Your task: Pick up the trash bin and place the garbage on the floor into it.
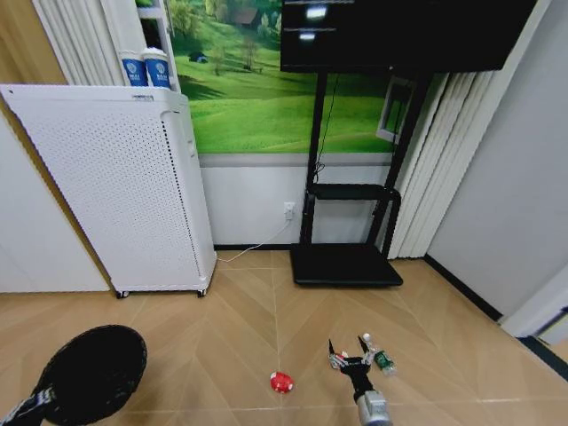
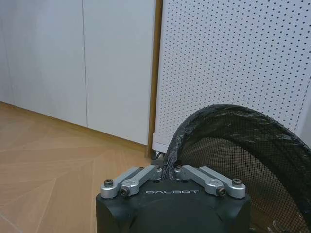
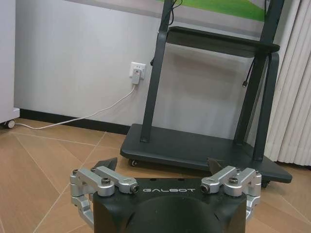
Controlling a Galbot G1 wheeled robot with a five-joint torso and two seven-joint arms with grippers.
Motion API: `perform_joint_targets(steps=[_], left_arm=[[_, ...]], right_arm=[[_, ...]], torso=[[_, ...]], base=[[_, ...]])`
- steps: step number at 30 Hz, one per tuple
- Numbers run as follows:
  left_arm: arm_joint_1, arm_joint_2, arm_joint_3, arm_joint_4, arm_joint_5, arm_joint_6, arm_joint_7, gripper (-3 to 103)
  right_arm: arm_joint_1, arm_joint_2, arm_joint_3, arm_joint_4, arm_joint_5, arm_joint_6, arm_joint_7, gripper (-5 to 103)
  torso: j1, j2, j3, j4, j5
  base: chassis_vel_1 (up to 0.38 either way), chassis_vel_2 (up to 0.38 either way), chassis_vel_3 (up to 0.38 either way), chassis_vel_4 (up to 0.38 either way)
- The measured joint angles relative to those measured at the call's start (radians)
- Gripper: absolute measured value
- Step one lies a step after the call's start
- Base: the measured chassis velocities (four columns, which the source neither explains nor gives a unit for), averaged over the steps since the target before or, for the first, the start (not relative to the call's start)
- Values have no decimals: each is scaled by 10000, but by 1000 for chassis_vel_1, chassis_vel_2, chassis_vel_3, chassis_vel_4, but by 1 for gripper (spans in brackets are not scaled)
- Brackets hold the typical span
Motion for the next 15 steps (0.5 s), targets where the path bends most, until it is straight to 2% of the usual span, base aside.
perform_joint_targets(steps=[7,15], left_arm=[[-160,86,110,-26,58,20,-32,4],[-273,156,207,185,156,-333,35,4]], right_arm=[[-98,152,9,-21,-169,76,18,100],[-344,403,-61,-194,-480,153,23,100]], torso=[[0,0,-1,2,0],[0,0,-1,0,2]], base=[[56,49,-74,-57],[203,194,-181,-189]])
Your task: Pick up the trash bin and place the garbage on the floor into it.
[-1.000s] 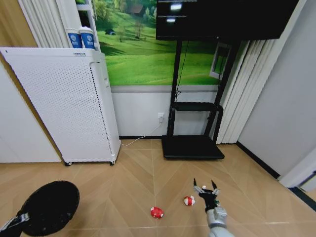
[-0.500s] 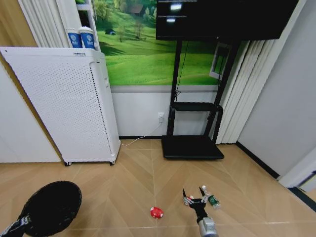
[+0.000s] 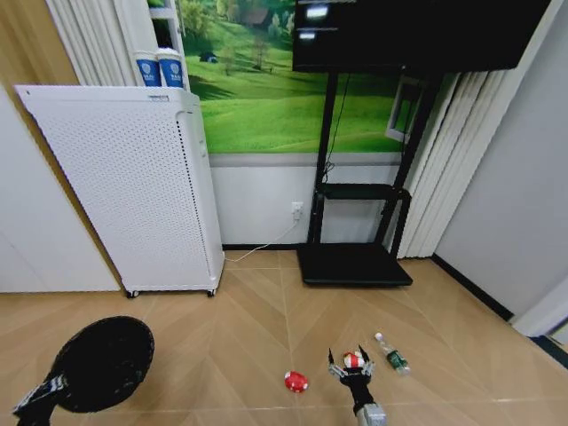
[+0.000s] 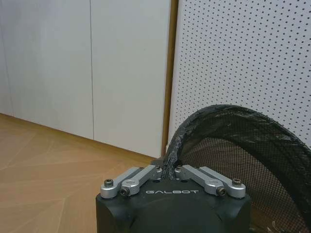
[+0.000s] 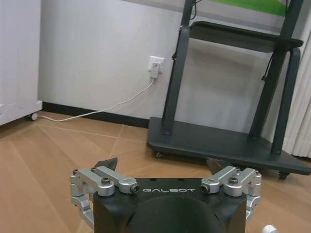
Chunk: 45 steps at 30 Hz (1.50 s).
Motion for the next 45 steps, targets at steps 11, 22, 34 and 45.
perform_joint_targets(steps=[11,22,34,45], left_arm=[[-136,19,698,-555,-138,425,160,4],[-697,374,1916,-1327,-2117,1118,-118,4],[-626,471,1805,-1429,-2076,1130,-145,4],[-563,391,1632,-1499,-2114,1125,-179,4]], right_arm=[[565,-95,-239,-571,435,-218,66,100],[1731,-490,-350,-3640,44,-879,-308,100],[2691,-347,-261,-5589,-110,-886,-429,100],[2610,-309,-170,-5911,-264,-658,-918,75]], torso=[[0,-1,0,0,-6],[1,-1,1,-6,0],[0,4,0,6,-26],[0,6,-2,13,-20]], base=[[264,241,-257,-249],[-6,-15,24,-6],[-7,-3,2,2],[0,0,0,0]])
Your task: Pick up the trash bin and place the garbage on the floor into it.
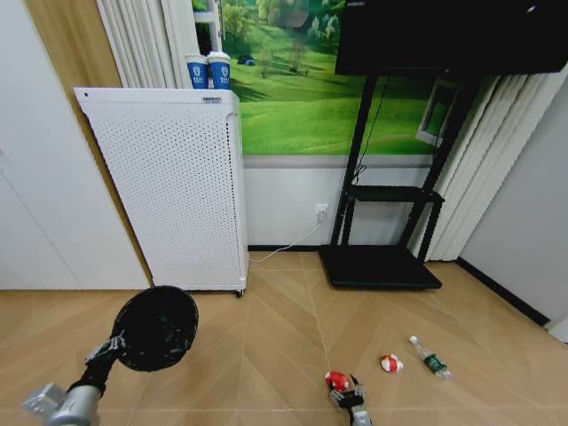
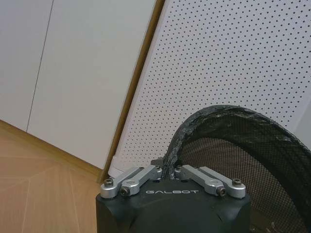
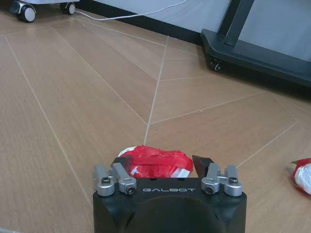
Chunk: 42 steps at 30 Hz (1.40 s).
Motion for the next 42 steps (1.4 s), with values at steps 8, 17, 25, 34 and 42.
perform_joint_targets(steps=[8,17,25,34,42], left_arm=[[63,-48,-89,0,5,-16,-29,4],[41,-46,-30,-15,34,-23,-47,4],[15,-2,150,-30,99,-24,-81,4],[-27,165,463,-42,176,-25,-119,4],[-122,209,935,-139,343,2,-218,4]], right_arm=[[-169,-1,71,124,73,23,-58,55],[-313,3,139,292,118,91,-57,42],[-437,19,244,557,378,160,15,38],[-903,85,358,1851,1208,19,143,14],[-1125,-28,435,2671,1436,-18,264,1]], torso=[[0,-3,2,-13,1],[0,-7,3,-11,2],[1,-9,4,-16,17],[1,-13,5,-22,82],[1,-11,5,-18,39]], base=[[0,0,0,0],[0,0,0,0],[0,0,0,0],[0,0,0,0],[0,0,0,0]])
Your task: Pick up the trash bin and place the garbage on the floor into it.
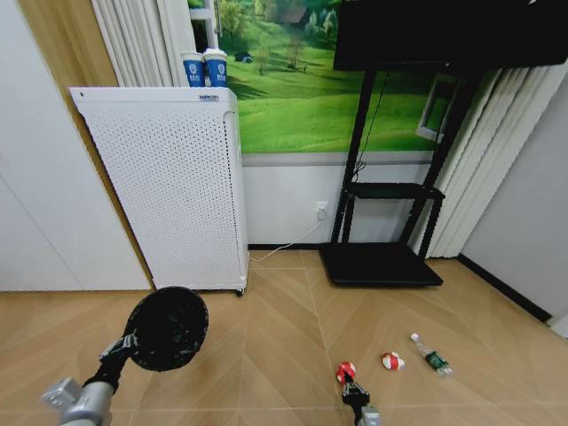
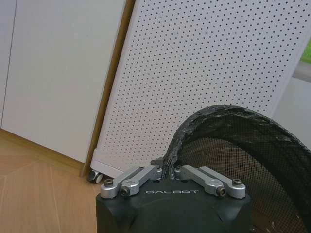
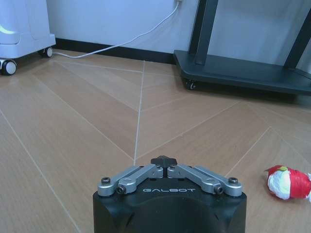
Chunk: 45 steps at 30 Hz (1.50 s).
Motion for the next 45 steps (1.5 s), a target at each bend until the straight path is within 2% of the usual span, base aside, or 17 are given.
perform_joint_targets(steps=[2,9,12,14,15,16,18,19,20,23,28,29,31,32,33,38,45], left_arm=[[-7,19,61,-4,31,12,-4,4],[52,-61,68,-54,59,14,-3,4],[158,-114,-56,-57,69,13,38,4],[165,-118,-91,-46,68,11,46,4],[167,-118,-139,-14,61,4,57,4],[162,-119,-166,16,56,2,66,4],[155,-119,-169,26,53,0,70,4],[148,-124,-169,31,53,-4,73,4],[148,-124,-169,31,53,-4,73,4],[132,-159,-145,54,64,-10,78,4],[129,-162,-141,60,69,-11,78,4],[128,-162,-140,61,70,-12,78,4],[116,-172,-128,86,93,-22,77,4],[116,-172,-128,86,93,-22,77,4],[121,-190,-127,89,97,-26,76,4],[221,-304,-122,77,138,-35,76,4],[243,-325,-101,30,160,-39,92,4]], right_arm=[[-44,-41,12,257,34,-15,49,0],[178,-32,-29,21,-289,7,174,-1],[317,-67,-32,-172,-577,-99,161,15],[325,-90,-45,-204,-605,-169,147,15],[336,-128,-62,-270,-675,-271,93,20],[354,-161,-77,-360,-739,-361,12,32],[371,-173,-86,-418,-761,-397,-17,32],[393,-178,-93,-473,-790,-431,-33,37],[393,-178,-93,-473,-790,-431,-33,37],[493,-182,-133,-664,-908,-518,-70,54],[509,-180,-139,-689,-919,-519,-72,54],[513,-179,-140,-696,-921,-519,-72,70],[595,-158,-173,-820,-958,-523,-73,80],[595,-158,-173,-820,-958,-523,-73,80],[670,-135,-182,-937,-1003,-525,-69,91],[997,-89,-217,-1494,-1154,-538,-60,100],[1680,-114,-172,-2399,-1153,-508,75,100]], torso=[[-1,2,0,3,-17],[0,4,-1,6,-17],[0,5,-1,8,-20],[0,5,-2,8,-19],[-1,5,-2,6,-19],[-1,6,-2,7,-21],[0,6,-2,7,-21],[-1,6,-2,6,-21],[-1,6,-2,6,-21],[0,6,-2,6,-21],[-1,6,-2,6,-21],[-1,6,-2,6,-21],[-1,6,-2,6,-21],[-1,6,-2,6,-21],[-1,6,-2,5,-21],[-1,6,-2,6,-21],[0,6,-2,6,-21]], base=[[0,0,0,0],[0,0,0,0],[0,0,0,0],[0,0,0,0],[0,0,0,0],[0,0,0,0],[0,0,0,0],[0,0,0,0],[0,0,0,0],[0,0,0,0],[0,0,0,0],[0,0,0,0],[0,0,0,0],[0,0,0,0],[0,0,0,0],[0,0,0,0],[0,0,0,0]])
